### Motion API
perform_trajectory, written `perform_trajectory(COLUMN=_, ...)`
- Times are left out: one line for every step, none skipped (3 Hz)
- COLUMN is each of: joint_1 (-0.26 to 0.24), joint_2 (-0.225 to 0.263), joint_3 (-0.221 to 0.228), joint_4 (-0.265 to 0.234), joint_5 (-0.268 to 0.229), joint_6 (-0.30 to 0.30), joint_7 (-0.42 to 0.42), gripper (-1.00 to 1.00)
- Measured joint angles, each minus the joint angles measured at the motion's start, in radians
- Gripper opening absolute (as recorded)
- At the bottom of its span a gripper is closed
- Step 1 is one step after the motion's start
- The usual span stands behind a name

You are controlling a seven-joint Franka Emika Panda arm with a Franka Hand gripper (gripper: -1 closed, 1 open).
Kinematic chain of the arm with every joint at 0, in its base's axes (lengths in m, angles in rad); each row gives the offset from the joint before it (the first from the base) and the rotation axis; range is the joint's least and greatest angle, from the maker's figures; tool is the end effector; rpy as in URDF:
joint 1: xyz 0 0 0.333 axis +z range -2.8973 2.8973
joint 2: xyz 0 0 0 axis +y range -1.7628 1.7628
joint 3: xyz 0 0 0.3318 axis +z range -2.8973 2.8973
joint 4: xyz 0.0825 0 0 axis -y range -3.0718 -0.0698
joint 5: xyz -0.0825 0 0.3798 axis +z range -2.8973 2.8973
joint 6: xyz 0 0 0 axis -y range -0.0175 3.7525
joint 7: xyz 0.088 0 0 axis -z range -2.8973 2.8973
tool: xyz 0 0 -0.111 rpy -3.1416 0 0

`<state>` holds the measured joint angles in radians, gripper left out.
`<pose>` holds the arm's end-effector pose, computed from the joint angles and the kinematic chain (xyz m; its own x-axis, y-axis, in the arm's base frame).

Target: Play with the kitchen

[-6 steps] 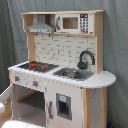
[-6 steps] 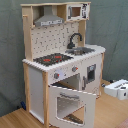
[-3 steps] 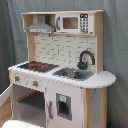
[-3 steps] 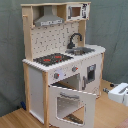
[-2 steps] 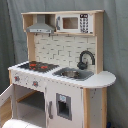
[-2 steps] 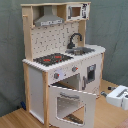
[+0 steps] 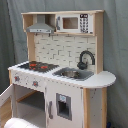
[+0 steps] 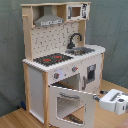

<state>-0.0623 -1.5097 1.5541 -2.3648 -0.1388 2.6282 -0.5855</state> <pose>-0.0014 0.5224 0.3407 -0.1496 0.7667 -0.6244 -0.1364 0.6094 0.7810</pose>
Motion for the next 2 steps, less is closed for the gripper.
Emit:
perform_trajectory(joint_1=-0.074, joint_2=0.000, joint_3=0.003, joint_4=0.074, joint_5=0.000, joint_6=0.026, joint_7=0.018, gripper=1.00)
perform_trajectory(joint_1=-0.143, joint_2=0.000, joint_3=0.006, joint_4=0.146, joint_5=0.000, joint_6=0.042, joint_7=0.046, gripper=1.00)
